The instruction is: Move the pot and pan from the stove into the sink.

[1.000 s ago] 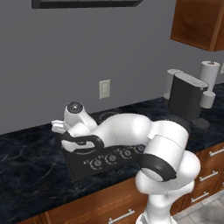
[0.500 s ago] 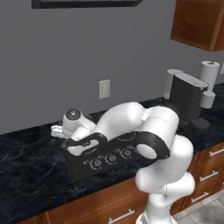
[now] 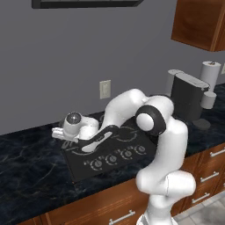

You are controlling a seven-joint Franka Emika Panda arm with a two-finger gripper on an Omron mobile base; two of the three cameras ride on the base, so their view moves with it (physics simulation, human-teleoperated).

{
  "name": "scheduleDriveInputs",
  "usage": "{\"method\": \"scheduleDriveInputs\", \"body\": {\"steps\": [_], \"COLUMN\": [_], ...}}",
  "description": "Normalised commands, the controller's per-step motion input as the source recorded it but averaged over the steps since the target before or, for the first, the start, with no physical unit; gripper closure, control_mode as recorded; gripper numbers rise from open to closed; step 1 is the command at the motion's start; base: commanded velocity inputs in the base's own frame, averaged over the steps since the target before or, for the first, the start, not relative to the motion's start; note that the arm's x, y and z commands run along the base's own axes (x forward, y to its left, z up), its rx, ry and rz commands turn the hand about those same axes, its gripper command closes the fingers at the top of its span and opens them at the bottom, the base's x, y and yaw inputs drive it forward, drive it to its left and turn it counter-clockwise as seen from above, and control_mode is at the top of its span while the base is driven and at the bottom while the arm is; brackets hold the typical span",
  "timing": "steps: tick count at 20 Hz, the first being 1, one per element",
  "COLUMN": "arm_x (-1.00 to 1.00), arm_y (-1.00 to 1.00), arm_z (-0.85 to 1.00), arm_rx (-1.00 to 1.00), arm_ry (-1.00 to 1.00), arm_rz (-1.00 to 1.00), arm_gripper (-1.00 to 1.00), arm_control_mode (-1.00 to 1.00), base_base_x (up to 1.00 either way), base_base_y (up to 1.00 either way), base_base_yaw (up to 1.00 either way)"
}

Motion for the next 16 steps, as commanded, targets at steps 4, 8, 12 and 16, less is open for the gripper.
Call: {"method": "scheduleDriveInputs", "body": {"steps": [4, 8, 12, 16], "arm_x": [0.33, 0.31, 0.33, 0.14], "arm_y": [0.38, 0.41, 0.36, 0.18], "arm_z": [-0.16, -0.13, -0.2, -0.08], "arm_rx": [-0.06, -0.09, -0.1, -0.05], "arm_ry": [0.02, 0.05, 0.06, 0.02], "arm_rz": [-0.05, -0.06, -0.04, -0.03], "arm_gripper": [-1.0, -1.0, -1.0, 1.0], "arm_control_mode": [-1.0, -1.0, -1.0, -1.0], "base_base_x": [0.0, 0.0, 0.0, 0.0], "base_base_y": [0.0, 0.0, 0.0, 0.0], "base_base_yaw": [0.0, 0.0, 0.0, 0.0]}}
